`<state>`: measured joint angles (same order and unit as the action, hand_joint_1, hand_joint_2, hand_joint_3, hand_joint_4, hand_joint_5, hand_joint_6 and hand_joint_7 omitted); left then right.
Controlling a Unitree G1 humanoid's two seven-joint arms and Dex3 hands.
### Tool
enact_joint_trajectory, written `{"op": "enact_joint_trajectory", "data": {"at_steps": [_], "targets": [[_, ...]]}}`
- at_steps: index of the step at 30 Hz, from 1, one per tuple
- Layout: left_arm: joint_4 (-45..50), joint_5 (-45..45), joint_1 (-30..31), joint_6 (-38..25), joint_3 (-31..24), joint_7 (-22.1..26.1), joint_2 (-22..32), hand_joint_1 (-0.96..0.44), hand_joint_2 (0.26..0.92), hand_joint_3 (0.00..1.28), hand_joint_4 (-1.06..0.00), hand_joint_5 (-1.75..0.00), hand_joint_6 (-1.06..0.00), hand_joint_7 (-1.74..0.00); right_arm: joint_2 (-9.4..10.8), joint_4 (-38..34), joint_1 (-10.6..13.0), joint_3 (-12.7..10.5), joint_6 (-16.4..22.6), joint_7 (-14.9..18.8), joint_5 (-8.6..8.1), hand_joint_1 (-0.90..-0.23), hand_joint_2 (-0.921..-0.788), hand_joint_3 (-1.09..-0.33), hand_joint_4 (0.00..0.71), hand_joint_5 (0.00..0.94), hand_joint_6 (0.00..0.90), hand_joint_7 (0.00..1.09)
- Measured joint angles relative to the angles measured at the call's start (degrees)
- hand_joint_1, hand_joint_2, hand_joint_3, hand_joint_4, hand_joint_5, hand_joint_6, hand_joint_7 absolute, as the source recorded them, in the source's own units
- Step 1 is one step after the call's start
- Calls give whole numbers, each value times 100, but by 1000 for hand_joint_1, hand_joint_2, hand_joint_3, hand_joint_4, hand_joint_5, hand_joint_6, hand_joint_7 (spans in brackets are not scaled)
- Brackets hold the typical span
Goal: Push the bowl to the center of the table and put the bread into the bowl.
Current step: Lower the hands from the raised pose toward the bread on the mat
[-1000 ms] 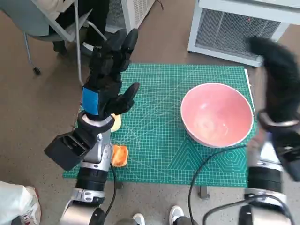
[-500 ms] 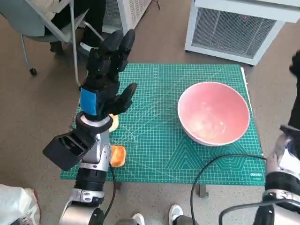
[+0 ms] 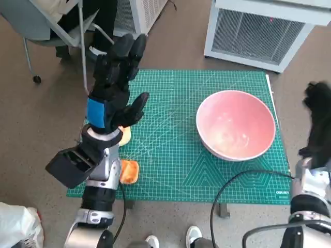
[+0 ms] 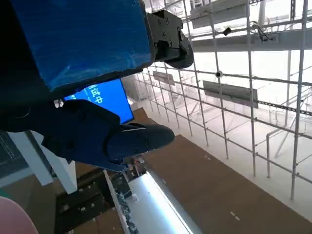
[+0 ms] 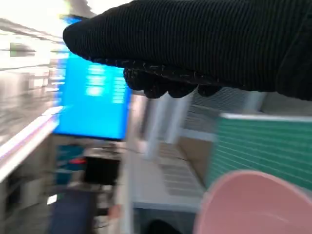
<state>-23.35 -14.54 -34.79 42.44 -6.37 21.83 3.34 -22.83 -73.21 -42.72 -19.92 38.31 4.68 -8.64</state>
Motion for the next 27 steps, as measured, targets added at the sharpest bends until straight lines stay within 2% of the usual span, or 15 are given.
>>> {"op": "enact_joint_trajectory", "data": {"at_steps": [6,10,20,27], "targets": [[142,103,69,-28,-13,-127,54,-470,921,400,-262,-1,-144,-436,245,-134,-72,23,-524,-21,16,-459,-921,-802,203,0,217,146],[244,151,148,-29,-20,-227,84,-475,921,394,-263,-1,-164,-401,398,-174,-116,67,-770,-81,117,-461,-921,-817,201,0,223,138],[447,330,424,-31,-77,-409,180,-473,921,391,-269,-2,-201,-333,748,-217,-199,19,-1067,-77,128,-455,-921,-849,206,2,242,123],[675,365,606,-54,-107,-528,283,-479,921,386,-274,-1,-250,-245,971,-260,-371,13,-1245,-58,184,-463,-921,-859,215,5,248,113]]}}
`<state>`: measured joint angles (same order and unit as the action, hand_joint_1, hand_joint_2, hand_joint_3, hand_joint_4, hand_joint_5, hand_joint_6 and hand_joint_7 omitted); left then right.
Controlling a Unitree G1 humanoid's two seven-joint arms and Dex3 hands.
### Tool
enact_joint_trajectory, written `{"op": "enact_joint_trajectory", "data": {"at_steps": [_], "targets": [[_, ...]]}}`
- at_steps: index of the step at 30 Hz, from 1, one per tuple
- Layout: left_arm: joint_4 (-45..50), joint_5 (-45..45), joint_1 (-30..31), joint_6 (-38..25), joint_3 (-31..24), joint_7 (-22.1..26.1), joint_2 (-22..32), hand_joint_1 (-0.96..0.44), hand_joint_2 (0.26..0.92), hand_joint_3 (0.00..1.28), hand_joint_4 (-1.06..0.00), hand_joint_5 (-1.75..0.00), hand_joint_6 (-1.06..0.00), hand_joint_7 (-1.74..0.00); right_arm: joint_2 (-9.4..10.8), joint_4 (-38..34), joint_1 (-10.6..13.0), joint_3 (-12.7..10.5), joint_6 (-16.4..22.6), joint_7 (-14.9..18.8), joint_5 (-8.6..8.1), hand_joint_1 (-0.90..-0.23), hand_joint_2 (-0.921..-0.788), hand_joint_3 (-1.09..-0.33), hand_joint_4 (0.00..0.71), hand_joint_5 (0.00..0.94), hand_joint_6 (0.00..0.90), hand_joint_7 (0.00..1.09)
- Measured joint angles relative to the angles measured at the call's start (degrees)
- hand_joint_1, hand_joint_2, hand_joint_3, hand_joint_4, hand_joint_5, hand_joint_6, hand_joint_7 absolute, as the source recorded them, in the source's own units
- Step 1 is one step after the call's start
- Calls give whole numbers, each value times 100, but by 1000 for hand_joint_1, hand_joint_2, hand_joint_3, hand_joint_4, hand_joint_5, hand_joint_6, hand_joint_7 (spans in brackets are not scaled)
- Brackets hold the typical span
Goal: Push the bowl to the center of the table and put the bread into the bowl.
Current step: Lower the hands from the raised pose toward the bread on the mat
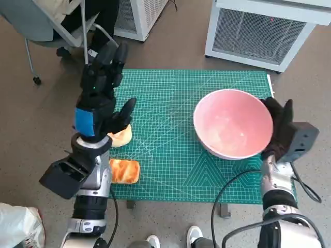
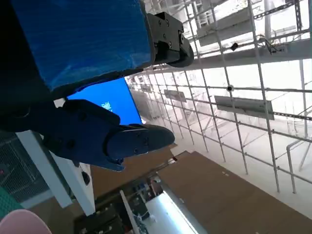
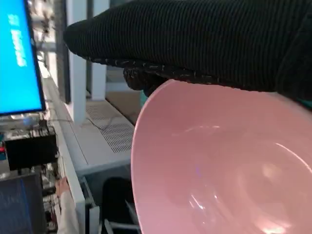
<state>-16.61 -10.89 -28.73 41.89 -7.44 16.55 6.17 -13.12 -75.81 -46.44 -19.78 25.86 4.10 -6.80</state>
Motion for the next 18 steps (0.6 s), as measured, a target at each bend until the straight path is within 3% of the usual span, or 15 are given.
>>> {"op": "enact_joint_trajectory", "data": {"at_steps": [18], "targets": [[398,80,519,-59,-125,-200,195,-473,921,373,-269,-1,-307,-137,629,-29,-640,5,-271,25,25,-465,-921,-867,213,1,254,106]]}}
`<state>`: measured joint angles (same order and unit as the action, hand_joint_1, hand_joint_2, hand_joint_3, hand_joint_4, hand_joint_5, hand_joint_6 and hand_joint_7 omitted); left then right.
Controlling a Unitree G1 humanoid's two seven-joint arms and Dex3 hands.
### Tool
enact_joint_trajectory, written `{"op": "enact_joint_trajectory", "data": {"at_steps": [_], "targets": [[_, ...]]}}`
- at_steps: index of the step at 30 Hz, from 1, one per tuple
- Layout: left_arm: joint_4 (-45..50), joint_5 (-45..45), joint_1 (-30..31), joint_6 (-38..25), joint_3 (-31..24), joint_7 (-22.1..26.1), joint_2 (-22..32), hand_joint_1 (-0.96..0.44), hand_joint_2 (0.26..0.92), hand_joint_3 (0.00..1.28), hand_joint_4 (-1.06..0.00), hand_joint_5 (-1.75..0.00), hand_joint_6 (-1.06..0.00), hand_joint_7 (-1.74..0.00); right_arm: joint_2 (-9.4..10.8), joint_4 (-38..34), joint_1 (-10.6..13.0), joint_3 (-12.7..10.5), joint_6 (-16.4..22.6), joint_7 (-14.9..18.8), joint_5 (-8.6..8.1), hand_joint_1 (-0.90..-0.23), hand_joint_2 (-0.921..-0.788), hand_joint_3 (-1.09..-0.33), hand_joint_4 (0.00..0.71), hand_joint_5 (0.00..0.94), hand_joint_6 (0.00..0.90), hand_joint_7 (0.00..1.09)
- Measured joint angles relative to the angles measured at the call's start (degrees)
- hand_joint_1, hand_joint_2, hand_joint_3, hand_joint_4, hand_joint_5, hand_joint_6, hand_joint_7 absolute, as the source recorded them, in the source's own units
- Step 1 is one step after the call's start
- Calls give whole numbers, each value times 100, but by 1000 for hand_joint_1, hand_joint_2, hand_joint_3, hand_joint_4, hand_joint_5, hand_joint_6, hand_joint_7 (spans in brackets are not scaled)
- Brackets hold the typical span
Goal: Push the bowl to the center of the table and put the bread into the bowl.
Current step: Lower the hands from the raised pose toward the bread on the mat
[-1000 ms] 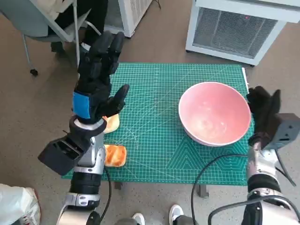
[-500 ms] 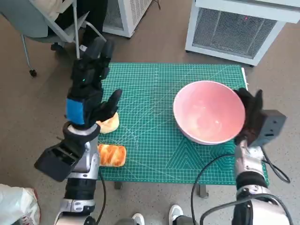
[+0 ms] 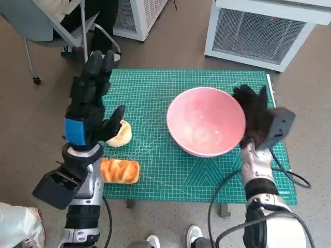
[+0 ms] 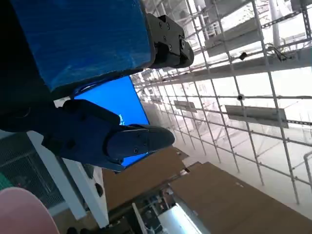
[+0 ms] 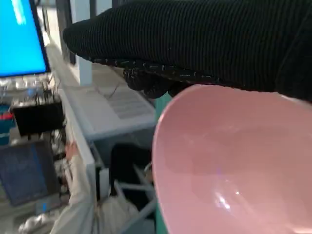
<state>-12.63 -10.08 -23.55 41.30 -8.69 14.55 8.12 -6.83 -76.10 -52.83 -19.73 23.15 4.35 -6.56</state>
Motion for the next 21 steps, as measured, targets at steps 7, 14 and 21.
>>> {"op": "enact_joint_trajectory", "data": {"at_steps": [7,14,21], "targets": [[168,-30,73,-62,-31,-30,36,-475,921,365,-280,-1,-349,-90,230,-23,-233,-154,-218,-48,-48,-469,-921,-849,217,2,274,111],[274,27,189,-71,-39,-118,37,-477,921,365,-279,0,-362,-78,359,-44,-380,-269,-449,-74,-46,-470,-921,-839,220,2,280,108],[405,168,379,-85,-50,-184,101,-490,921,369,-259,0,-363,-66,342,-44,-439,-226,-513,-74,18,-471,-921,-839,225,4,279,99]]}}
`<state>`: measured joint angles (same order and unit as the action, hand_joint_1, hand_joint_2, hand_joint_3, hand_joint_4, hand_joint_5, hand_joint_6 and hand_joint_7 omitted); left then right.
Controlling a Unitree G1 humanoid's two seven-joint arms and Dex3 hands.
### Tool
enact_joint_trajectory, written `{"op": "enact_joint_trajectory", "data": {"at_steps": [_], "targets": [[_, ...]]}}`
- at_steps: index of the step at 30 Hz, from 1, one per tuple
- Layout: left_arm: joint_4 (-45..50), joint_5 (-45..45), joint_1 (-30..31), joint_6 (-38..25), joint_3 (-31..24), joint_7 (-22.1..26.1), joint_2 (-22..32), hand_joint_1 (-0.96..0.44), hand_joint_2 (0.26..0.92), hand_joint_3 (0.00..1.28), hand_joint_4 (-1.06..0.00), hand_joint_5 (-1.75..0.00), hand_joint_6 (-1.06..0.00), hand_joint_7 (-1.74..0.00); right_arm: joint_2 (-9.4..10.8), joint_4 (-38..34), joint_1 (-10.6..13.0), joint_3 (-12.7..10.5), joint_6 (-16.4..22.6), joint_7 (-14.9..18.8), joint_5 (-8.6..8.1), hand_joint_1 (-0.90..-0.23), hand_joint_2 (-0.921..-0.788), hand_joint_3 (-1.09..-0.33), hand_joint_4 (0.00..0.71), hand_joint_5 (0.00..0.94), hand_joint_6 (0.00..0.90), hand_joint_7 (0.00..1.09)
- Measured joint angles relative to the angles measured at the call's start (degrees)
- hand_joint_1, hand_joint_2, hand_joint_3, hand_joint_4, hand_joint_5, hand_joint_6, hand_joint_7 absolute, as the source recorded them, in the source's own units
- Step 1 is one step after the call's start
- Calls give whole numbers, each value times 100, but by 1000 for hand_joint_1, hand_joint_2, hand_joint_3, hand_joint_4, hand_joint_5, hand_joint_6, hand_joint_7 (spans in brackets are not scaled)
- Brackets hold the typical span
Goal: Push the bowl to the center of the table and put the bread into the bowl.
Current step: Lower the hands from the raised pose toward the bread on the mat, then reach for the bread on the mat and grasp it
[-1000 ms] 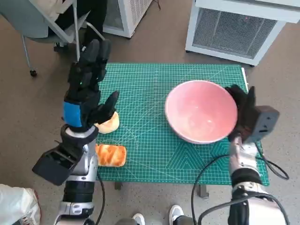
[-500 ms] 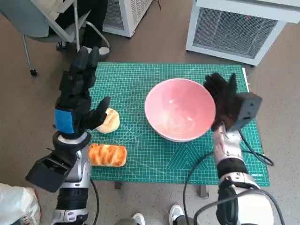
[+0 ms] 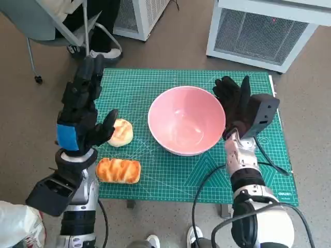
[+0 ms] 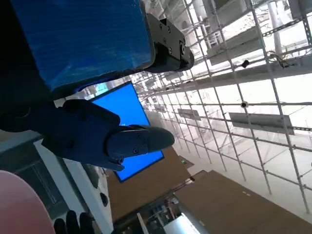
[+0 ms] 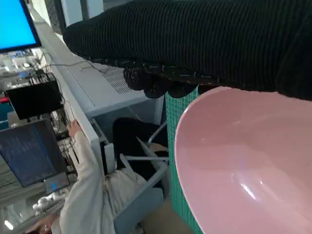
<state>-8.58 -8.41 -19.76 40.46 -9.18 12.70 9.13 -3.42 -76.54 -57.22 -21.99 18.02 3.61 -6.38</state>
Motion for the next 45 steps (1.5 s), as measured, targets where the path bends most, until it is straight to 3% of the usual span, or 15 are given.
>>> {"op": "enact_joint_trajectory", "data": {"at_steps": [7,12,16,22,29,33,37,45], "targets": [[467,541,418,-284,-52,55,489,-508,921,406,-264,-4,-347,-47,-188,49,-55,170,292,0,119,-477,-921,-848,190,1,262,85],[1153,943,932,-1050,-153,541,1410,-534,921,420,-264,-3,-328,-34,-390,225,-82,321,1066,136,220,-502,-921,-830,190,3,265,85],[1610,1079,1254,-1680,-288,924,2061,-551,921,400,-269,-4,-319,-27,-531,414,-118,362,1744,523,180,-533,-921,-804,211,12,275,90],[2199,1289,1553,-2400,-324,1502,2856,-565,921,327,-269,-2,-326,-28,-538,907,-119,420,2874,1447,-84,-556,-921,-786,250,25,300,102],[2504,1611,1696,-2760,-208,1864,3324,-540,921,223,-274,-3,-353,-37,-495,1728,-27,585,3901,2615,-642,-557,-921,-767,261,21,313,109],[2525,1870,1729,-2781,-28,1956,3423,-524,921,179,-286,-7,-367,-40,-463,2100,77,671,4138,3209,-1087,-567,-921,-751,261,17,315,111],[2526,2095,1786,-2817,168,2041,3470,-499,921,138,-306,-12,-381,-43,-448,2378,202,746,4183,3565,-1375,-577,-921,-741,260,13,316,113],[2512,2447,1765,-3224,616,2346,3562,-469,921,108,-327,-16,-389,-41,-430,2855,505,901,4171,3616,-1384,-581,-921,-737,261,10,322,119]]}}
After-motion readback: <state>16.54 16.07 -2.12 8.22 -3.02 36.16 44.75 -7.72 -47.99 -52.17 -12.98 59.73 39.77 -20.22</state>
